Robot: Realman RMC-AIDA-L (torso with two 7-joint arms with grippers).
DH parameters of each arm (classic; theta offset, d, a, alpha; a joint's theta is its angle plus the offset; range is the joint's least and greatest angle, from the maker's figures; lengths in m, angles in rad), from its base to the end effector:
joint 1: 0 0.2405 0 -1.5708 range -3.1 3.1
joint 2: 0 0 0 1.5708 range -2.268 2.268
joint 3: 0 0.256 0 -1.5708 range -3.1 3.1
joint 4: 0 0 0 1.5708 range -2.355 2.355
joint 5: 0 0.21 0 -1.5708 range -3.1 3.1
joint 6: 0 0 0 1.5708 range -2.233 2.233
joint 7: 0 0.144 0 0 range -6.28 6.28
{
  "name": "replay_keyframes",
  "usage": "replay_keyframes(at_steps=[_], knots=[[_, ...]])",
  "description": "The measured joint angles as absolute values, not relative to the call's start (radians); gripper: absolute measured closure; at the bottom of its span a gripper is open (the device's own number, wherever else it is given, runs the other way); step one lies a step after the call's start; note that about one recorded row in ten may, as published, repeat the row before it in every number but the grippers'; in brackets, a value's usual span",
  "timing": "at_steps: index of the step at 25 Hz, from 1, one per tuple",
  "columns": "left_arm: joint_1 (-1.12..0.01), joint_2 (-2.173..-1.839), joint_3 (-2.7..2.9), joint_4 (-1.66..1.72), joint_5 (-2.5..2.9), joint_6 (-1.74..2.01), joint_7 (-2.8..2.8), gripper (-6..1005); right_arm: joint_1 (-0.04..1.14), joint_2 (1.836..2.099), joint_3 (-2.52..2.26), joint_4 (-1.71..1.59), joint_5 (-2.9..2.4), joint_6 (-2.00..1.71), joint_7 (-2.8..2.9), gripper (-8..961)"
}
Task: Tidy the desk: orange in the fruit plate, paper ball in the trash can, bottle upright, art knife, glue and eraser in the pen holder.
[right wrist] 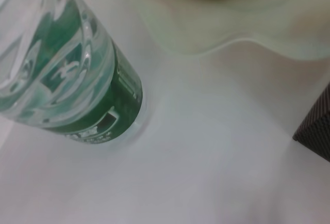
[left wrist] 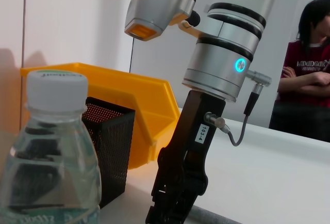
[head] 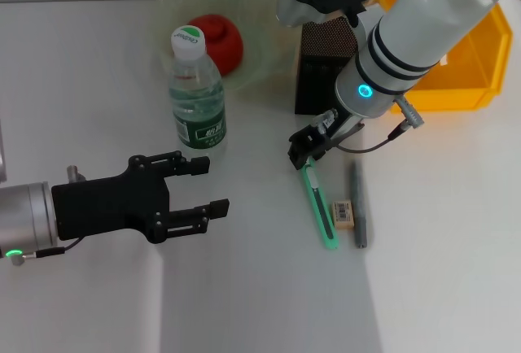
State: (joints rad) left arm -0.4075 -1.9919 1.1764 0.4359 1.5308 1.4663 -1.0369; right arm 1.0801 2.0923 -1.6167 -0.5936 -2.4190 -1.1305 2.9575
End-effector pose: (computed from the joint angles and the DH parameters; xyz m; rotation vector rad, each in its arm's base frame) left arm -0.2898 0.2857 -0.0320 -2.7700 -0.4379 -0.7465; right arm 0.1390 0.4018 -0.1038 -2.4316 1.2597 -0.5206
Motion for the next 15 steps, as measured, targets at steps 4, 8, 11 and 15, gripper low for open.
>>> replay_keyframes(at_steps=[4,8,11,15], knots=[[-0.408,-1.992,1.177,0.436,1.531,1.466,-1.037,285,1.080,2.092,-1.618,-0.594,-2.419,-1.131,2.957,671],[-0.408,-1.993,1.177,0.437,1.531,1.459,-1.037,285,1.081,2.092,-1.619,-0.594,-2.419,-1.131,2.957,675],[-0.408,-1.993,1.177,0.437,1.531,1.456,-1.037,285,1.081,2.092,-1.620,-0.594,-2.419,-1.131,2.957,679],[-0.408,-1.993,1.178,0.436,1.531,1.453,-1.037,285,1.081,2.092,-1.620,-0.593,-2.419,-1.130,2.957,688]])
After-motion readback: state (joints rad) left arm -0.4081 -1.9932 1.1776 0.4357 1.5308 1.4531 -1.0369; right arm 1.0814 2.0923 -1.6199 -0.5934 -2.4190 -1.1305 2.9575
